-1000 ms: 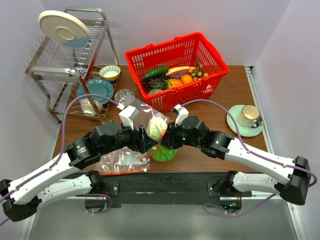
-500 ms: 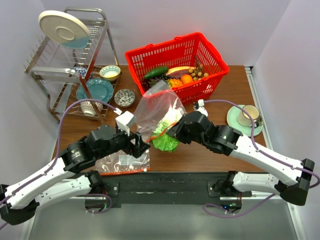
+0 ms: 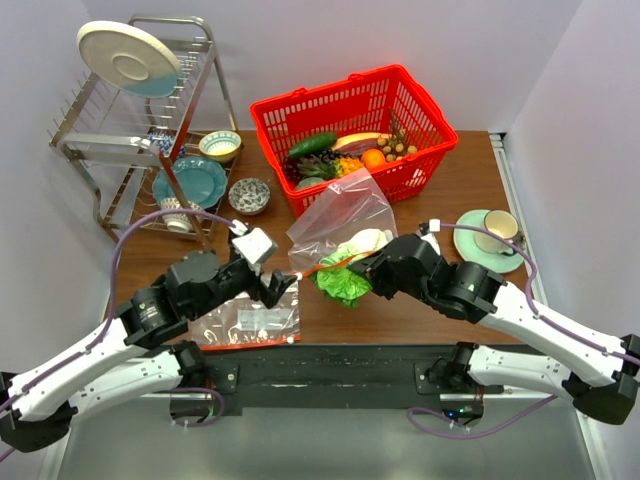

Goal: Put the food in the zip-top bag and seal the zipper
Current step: Place the fake vegetable in the zipper food storage bag.

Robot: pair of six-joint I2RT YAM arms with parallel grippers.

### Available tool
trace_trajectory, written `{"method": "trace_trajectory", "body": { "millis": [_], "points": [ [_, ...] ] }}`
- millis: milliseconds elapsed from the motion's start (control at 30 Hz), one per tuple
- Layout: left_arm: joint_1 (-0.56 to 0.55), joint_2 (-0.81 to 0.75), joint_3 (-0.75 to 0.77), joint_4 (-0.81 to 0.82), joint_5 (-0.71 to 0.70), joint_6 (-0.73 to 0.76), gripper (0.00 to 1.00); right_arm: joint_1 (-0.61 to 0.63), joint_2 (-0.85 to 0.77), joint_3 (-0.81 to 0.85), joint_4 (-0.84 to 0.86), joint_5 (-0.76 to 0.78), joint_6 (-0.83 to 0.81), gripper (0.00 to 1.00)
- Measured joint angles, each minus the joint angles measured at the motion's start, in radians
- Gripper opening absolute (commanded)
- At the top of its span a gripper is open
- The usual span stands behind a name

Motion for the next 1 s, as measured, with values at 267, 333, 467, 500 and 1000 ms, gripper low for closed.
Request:
{"method": "trace_trajectory", "body": {
  "millis": [267,333,467,500,1000],
  "points": [
    [-0.001,-0.005,-0.116,0.128,0.103,0.354,0.90,0.000,-0.001,0.030,-0.036,0.017,0.054,0.00],
    [-0.003,-0.009,-0.137,0.137,0.114,0.435,0.90,0.000,0.000,0.046,-0.042,0.017,0.062,0.00],
    [-0.003,-0.058,-0.213,0.197,0.135,0.595,0.84,-0.001,0.007,0.081,-0.044,0.015,0.072,0.00],
    [-0.003,-0.080,-0.233,0.211,0.136,0.631,0.80,-0.002,0.009,0.085,-0.044,0.013,0.074,0.00],
    [-0.003,-0.123,-0.282,0.325,0.172,0.906,0.64,-0.008,0.047,0.089,-0.021,-0.087,0.130,0.00]
  ]
}}
